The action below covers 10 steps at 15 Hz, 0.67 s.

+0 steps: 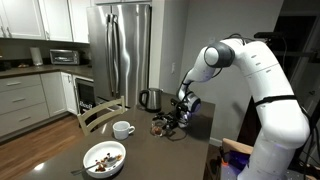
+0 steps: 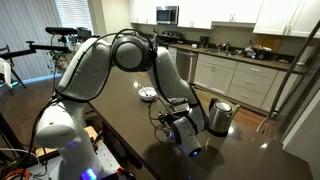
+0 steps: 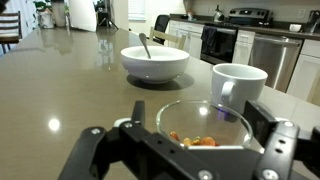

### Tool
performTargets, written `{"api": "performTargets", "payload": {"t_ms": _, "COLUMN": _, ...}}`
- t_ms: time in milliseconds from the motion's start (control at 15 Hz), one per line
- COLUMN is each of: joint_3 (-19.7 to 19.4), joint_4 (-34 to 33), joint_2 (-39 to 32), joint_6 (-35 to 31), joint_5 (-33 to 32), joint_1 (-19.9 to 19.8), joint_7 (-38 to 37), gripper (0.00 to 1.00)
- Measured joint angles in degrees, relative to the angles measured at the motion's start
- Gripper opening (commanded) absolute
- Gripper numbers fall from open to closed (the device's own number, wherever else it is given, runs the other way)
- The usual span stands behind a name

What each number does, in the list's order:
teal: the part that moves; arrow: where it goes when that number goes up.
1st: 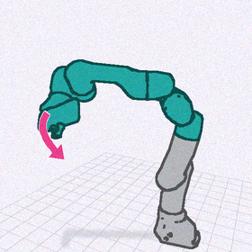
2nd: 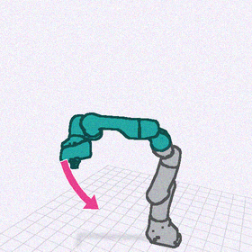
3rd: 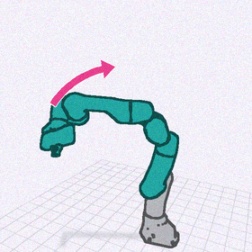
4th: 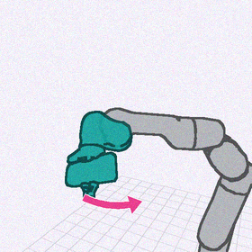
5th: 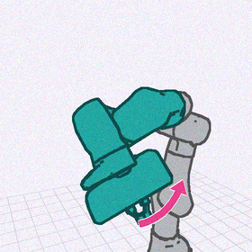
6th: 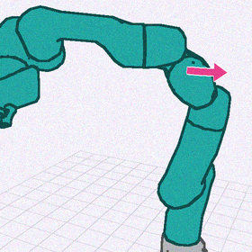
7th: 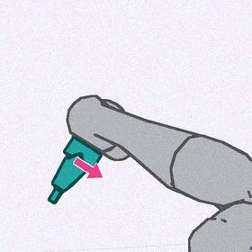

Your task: Pick up the glass cup and pour some of it's content into the bowl

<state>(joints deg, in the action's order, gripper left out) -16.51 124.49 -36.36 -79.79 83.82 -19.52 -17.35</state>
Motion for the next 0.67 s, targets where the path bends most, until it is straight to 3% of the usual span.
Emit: {"api": "performTargets", "payload": {"t_ms": 667, "joint_3": 0.58, "joint_4": -0.76, "joint_2": -1.02, "joint_6": 0.00, "joint_5": 0.00, "joint_1": 0.40, "joint_7": -0.73, "gripper": 1.00}}
